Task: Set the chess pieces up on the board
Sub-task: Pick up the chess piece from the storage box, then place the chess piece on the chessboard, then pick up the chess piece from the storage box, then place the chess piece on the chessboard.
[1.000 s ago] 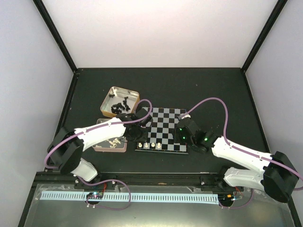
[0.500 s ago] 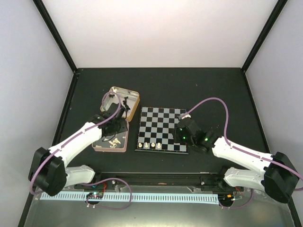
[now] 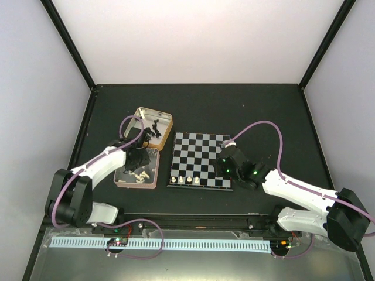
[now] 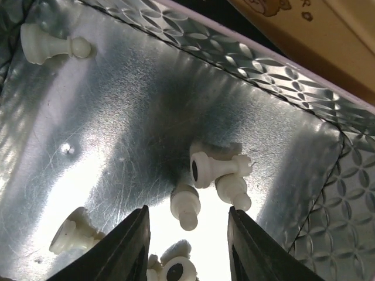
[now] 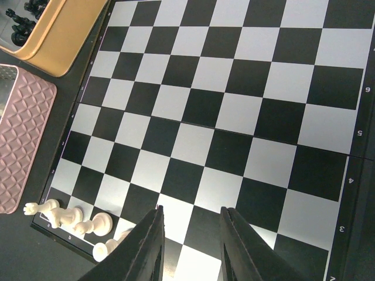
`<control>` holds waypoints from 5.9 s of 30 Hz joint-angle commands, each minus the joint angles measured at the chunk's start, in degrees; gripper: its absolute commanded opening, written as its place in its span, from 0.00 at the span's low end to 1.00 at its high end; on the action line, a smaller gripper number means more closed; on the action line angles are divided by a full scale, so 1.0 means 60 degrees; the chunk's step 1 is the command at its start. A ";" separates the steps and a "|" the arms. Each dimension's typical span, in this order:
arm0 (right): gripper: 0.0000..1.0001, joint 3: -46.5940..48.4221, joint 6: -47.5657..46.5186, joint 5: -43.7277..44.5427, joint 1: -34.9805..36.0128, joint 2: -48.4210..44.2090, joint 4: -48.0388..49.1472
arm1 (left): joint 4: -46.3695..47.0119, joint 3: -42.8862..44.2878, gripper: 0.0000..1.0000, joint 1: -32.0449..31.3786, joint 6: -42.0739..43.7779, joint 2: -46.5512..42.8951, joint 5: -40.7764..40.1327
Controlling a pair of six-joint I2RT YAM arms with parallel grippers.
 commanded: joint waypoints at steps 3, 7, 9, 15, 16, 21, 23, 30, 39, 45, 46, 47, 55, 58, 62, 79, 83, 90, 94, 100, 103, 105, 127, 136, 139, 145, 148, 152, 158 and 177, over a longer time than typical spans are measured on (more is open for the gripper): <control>0.27 -0.0021 0.0097 0.0290 -0.0019 0.0024 0.0178 | 0.0189 0.0147 0.31 0.0216 0.0349 0.0416 0.0397; 0.27 0.0019 0.0069 0.0285 -0.0021 0.0049 0.0166 | 0.0279 0.0134 0.23 0.0253 0.0418 0.0662 0.0427; 0.27 0.0011 0.0053 0.0308 -0.0021 0.0015 0.0151 | 0.0299 0.0134 0.21 0.0278 0.0444 0.0727 0.0379; 0.27 -0.0007 0.0052 0.0324 -0.0019 -0.0030 0.0139 | 0.0435 0.0060 0.12 0.0286 0.0538 0.0596 0.0309; 0.27 -0.0007 0.0053 0.0324 -0.0019 -0.0038 0.0149 | 0.0458 0.0015 0.11 0.0276 0.0547 0.0496 0.0283; 0.27 -0.0007 0.0053 0.0278 -0.0024 -0.0041 0.0191 | 0.0161 0.0026 0.08 0.0268 0.0660 0.0016 0.0165; 0.27 0.0007 0.0053 0.0266 -0.0023 -0.0051 0.0181 | -0.0029 0.0070 0.07 0.0238 0.0683 -0.0213 0.0207; 0.27 -0.0134 0.0162 0.0331 -0.0020 -0.0151 0.0350 | -0.0090 0.0114 0.08 -0.0737 0.0076 -0.1062 0.0872; 0.27 -0.0153 0.0181 0.0328 -0.0017 -0.0115 0.0326 | -0.0175 0.1150 0.09 -0.3078 -0.0402 -0.0247 0.1041; 0.27 -0.0210 0.0228 0.0305 -0.0021 -0.0126 0.0350 | -0.0340 0.1661 0.10 -0.3629 0.0069 0.0824 0.1456; 0.27 -0.0211 0.0221 0.0301 -0.0025 -0.0132 0.0351 | -0.0423 0.1770 0.10 -0.3720 0.0159 0.0999 0.1421; 0.27 -0.0212 0.0215 0.0303 -0.0020 -0.0126 0.0344 | -0.0506 0.1875 0.10 -0.3790 0.0236 0.1153 0.1409; 0.27 -0.0217 0.0185 0.0235 -0.0021 -0.0076 0.0371 | -0.0666 0.2318 0.10 -0.4020 0.0572 0.1919 0.1658; 0.27 -0.0239 0.0177 0.0254 -0.0018 -0.0068 0.0370 | -0.0760 0.2346 0.10 -0.4062 0.0582 0.2050 0.1644; 0.27 -0.0255 0.0198 0.0237 -0.0019 -0.0065 0.0368 | -0.0873 0.2360 0.11 -0.4104 0.0674 0.2207 0.1688; 0.27 -0.0199 0.0185 0.0224 -0.0025 -0.0061 0.0338 | -0.0897 0.2581 0.26 -0.4186 0.0868 0.2400 0.1759; 0.27 -0.0197 0.0169 0.0236 -0.0030 -0.0081 0.0313 | -0.0993 0.2824 0.29 -0.4185 0.0867 0.2322 0.1623; 0.27 -0.0146 0.0147 0.0303 -0.0022 -0.0155 0.0232 | -0.1351 0.2975 0.41 -0.4019 0.0588 0.1619 0.0642; 0.27 0.0023 0.0155 0.0276 -0.0027 -0.0156 -0.0020 | -0.1315 0.2625 0.44 -0.3521 0.0328 0.0781 0.0077; 0.27 0.0156 0.0219 0.0347 -0.0019 -0.0226 -0.0244 | -0.0757 0.1508 0.43 -0.1934 0.0086 -0.0550 -0.0013; 0.27 0.0198 0.0298 0.0272 -0.0025 -0.0154 -0.0227 | -0.0405 0.1025 0.40 -0.1131 0.0188 -0.1028 0.0002; 0.27 0.0198 0.0354 0.0246 -0.0027 -0.0084 -0.0150 | -0.0298 0.0907 0.38 -0.0732 0.0371 -0.0955 0.0045; 0.27 0.0335 -0.0075 0.0163 -0.0025 0.0824 0.0394 | 0.0216 0.1087 0.20 -0.0186 0.0885 0.1541 0.0253; 0.27 0.0360 -0.0152 0.0079 -0.0021 0.0932 0.0516 | 0.0279 0.0963 0.10 -0.0186 0.0969 0.1579 0.0384; 0.27 0.0345 -0.0152 0.0094 -0.0021 0.0919 0.0530 | 0.0244 0.0994 0.07 -0.0186 0.1033 0.1537 0.0384; 0.27 0.0340 -0.0064 0.0212 -0.0028 0.0836 0.0494 | -0.0141 0.1101 0.04 -0.0211 0.1243 0.1170 0.0493; 0.27 0.0242 0.0044 0.0188 -0.0030 0.0754 0.0621 | -0.0510 0.1237 0.05 -0.0289 0.1297 0.0733 0.0608; 0.26 0.0184 0.0110 0.0085 -0.0031 0.0737 0.0760 | -0.0898 0.1611 0.05 -0.0488 0.1237 0.0286 0.1018; 0.26 0.0113 0.0158 0.0253 -0.0017 0.0627 0.0829 | -0.1164 0.2204 0.05 -0.1363 0.1015 -0.0077 0.1397; 0.27 -0.0212 0.0317 0.0678 -0.0022 0.0289 0.0861 | -0.1747 0.4056 0.05 -0.4297 0.1661 0.2686 0.2270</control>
